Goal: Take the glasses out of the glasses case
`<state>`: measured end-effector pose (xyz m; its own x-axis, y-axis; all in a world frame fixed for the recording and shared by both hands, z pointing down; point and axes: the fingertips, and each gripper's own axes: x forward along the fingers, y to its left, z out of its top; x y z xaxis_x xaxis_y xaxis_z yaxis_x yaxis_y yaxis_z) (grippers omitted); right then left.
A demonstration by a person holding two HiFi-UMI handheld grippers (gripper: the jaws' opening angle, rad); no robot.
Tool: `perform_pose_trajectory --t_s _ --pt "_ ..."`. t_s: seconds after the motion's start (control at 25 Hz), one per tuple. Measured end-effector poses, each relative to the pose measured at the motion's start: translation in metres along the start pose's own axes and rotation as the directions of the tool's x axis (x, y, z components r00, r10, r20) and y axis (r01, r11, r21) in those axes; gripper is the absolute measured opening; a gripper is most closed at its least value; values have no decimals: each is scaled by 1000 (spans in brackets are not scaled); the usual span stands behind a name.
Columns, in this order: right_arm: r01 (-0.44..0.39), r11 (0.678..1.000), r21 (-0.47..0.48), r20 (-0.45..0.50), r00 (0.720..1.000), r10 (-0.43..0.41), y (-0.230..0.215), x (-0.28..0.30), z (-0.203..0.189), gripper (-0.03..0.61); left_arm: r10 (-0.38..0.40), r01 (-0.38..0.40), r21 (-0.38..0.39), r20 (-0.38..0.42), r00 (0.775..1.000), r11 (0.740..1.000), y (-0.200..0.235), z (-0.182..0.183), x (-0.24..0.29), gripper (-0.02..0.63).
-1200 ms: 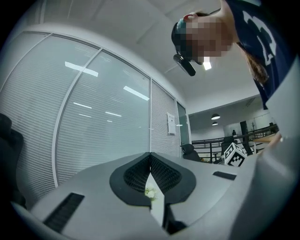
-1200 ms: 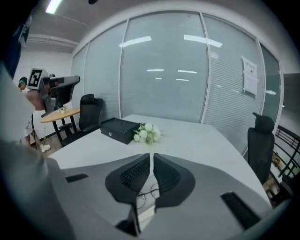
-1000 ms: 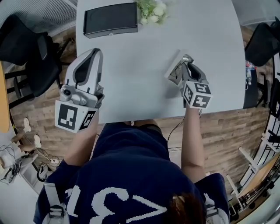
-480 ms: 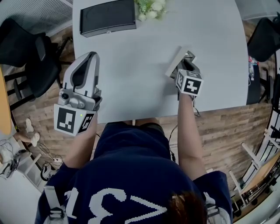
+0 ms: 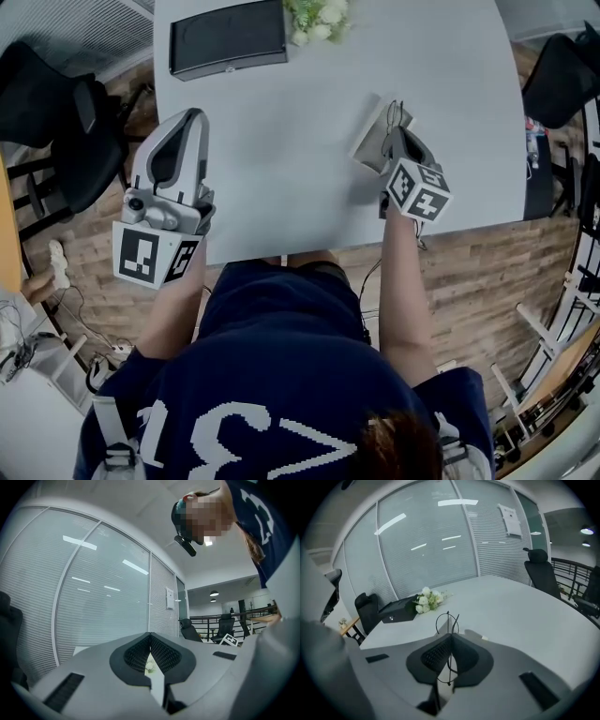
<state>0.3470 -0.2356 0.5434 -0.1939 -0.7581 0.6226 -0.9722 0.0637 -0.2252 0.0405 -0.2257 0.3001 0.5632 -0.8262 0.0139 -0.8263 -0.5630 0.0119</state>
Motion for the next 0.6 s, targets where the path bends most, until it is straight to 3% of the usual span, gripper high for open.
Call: perform_pose_trajectory --t_s 0.12,0.32,0.48,0.6 --pt "-11 1000 5 86 996 10 1 -16 29 28 2 -3 6 19 1000 1000 2 7 -2 14" --pt "-73 992 -105 167 982 90 30 -36 77 28 31 -32 15 53 998 999 11 20 -13 14" --pt "-179 962 -208 159 964 214 83 -41 94 28 77 -78 19 72 994 997 21 27 -33 14" --pt "-285 920 -270 111 940 323 138 -34 88 28 130 -132 19 81 988 991 35 29 -56 14"
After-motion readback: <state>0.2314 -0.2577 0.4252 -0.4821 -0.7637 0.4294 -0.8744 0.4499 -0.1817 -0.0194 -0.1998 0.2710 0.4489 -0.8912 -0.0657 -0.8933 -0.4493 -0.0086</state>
